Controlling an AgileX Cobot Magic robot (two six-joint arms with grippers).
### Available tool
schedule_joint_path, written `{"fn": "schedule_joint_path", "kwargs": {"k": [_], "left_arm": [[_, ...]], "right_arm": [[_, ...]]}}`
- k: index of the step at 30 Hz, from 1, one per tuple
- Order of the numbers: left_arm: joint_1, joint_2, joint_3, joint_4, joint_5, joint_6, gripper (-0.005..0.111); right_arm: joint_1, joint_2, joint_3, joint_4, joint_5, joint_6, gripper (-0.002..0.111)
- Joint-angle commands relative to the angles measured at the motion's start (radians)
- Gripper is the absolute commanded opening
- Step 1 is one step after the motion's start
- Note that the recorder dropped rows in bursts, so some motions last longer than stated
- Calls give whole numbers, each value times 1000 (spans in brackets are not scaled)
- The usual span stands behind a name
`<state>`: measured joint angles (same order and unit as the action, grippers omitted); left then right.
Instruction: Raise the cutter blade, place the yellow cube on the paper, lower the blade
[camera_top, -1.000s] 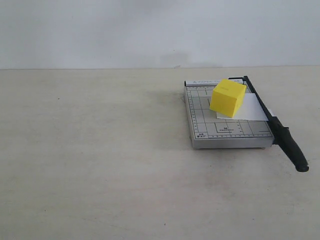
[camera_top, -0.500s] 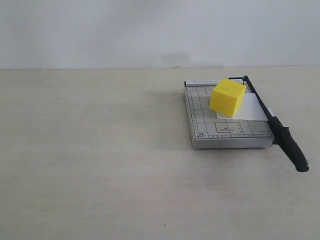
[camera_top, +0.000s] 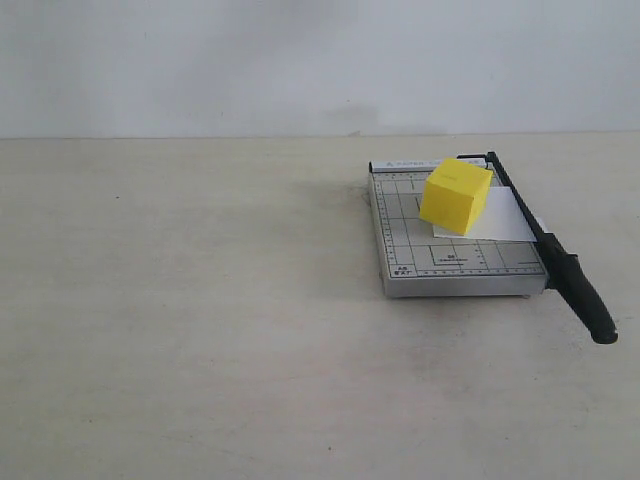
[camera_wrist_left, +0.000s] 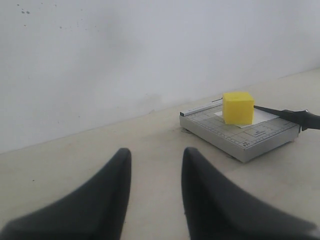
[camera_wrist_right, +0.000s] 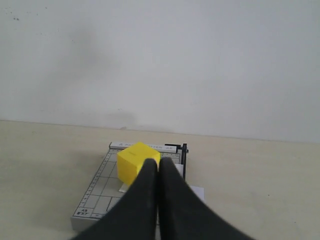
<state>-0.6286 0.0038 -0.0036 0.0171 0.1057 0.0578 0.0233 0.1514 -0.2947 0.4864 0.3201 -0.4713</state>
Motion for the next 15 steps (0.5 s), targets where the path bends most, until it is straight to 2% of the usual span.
{"fn": "schedule_joint_path", "kwargs": {"k": [1,4,10,14,15], "left_arm": [[1,-4,4,2,0,6,33],[1,-4,4,2,0,6,33],[1,-4,4,2,0,6,33],[1,-4,4,2,0,6,33],[1,-4,4,2,0,6,33]], "right_arm": [[-3,-4,97,2,-134,18,0],[-3,-4,151,-60,-180,102,0],[1,-4,245,-395,-328,452,0],[1,-4,295,-426,-476,471,0],[1,-6,295,-426,-433,471,0]]}}
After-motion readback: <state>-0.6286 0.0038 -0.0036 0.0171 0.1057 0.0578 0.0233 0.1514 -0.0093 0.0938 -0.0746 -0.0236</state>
